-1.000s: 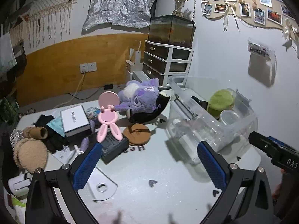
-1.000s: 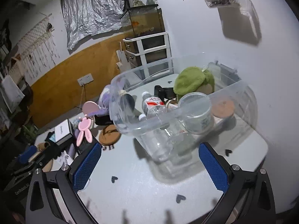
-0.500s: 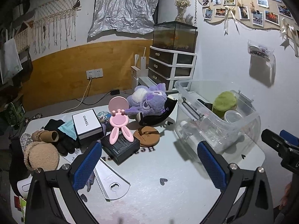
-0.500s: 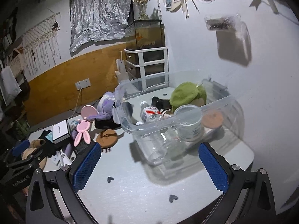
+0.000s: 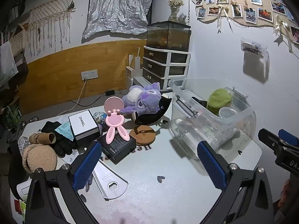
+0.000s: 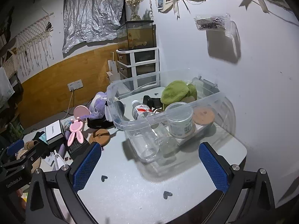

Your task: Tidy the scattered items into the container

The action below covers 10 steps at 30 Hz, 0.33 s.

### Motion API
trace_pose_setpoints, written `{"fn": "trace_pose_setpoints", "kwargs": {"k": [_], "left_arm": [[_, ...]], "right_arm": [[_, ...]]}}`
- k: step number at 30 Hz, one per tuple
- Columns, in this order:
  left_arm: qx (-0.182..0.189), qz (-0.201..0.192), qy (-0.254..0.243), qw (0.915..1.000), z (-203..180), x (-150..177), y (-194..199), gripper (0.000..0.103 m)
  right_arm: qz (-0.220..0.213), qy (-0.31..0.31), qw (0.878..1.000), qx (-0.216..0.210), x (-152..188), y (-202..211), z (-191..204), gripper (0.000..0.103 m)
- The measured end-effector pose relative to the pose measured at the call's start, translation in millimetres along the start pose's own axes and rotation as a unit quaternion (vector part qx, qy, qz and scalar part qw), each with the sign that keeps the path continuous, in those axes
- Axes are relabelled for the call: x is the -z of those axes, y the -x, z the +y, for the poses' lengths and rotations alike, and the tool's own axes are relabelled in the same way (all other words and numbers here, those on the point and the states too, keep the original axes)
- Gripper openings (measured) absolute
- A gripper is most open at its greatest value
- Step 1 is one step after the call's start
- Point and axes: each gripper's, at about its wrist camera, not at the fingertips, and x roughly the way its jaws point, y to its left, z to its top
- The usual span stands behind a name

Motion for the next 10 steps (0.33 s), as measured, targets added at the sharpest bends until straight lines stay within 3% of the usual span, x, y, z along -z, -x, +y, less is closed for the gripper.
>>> {"fn": "trace_pose_setpoints", "kwargs": {"k": [10], "left_arm": [[0.003, 0.002, -0.006, 1.0, 3.5, 0.3, 2.2, 0.103]], "right_arm": [[-0.001, -0.004, 1.0, 0.001, -1.0, 1.3, -1.6, 0.103]]}}
